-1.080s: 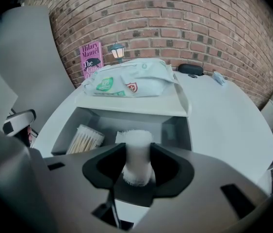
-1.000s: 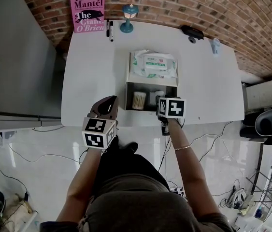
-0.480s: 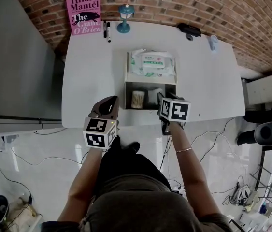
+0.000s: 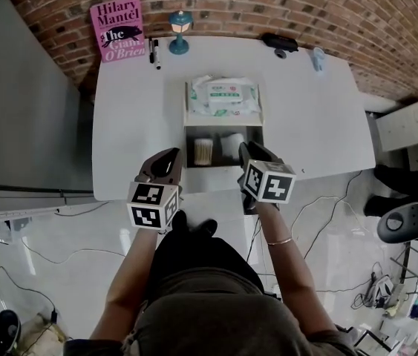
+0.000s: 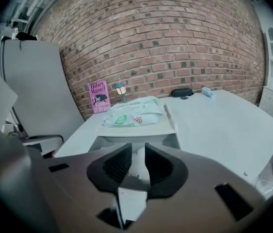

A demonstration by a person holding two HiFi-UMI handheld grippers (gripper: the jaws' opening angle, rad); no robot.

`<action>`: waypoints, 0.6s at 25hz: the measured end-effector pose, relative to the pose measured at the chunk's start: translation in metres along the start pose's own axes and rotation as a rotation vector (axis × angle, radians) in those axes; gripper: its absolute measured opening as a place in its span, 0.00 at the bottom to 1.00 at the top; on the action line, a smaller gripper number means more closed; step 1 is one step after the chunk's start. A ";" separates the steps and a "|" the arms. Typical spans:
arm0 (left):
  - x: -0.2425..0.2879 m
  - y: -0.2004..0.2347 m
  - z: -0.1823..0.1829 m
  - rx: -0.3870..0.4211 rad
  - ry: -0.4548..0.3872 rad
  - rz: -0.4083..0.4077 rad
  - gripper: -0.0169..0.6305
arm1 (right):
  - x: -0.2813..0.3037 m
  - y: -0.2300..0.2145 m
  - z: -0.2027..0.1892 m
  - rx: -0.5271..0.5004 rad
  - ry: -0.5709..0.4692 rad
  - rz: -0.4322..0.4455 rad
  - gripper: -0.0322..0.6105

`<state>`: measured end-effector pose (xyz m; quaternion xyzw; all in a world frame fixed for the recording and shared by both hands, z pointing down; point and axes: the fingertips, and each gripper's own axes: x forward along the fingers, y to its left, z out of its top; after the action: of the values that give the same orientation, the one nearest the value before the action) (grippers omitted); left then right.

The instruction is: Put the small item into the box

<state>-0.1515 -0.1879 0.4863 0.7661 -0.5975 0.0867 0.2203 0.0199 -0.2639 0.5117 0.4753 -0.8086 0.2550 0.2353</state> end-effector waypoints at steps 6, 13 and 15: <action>0.001 -0.010 -0.003 0.039 0.016 -0.020 0.07 | -0.021 0.005 0.006 0.010 -0.059 0.010 0.15; 0.001 -0.019 0.001 0.075 0.016 -0.038 0.07 | -0.043 0.011 0.011 0.027 -0.128 0.026 0.10; 0.001 -0.021 0.002 0.085 0.013 -0.041 0.07 | -0.050 0.010 0.011 0.031 -0.145 0.027 0.10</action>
<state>-0.1312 -0.1860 0.4798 0.7864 -0.5759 0.1123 0.1934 0.0310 -0.2341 0.4700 0.4852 -0.8258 0.2355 0.1650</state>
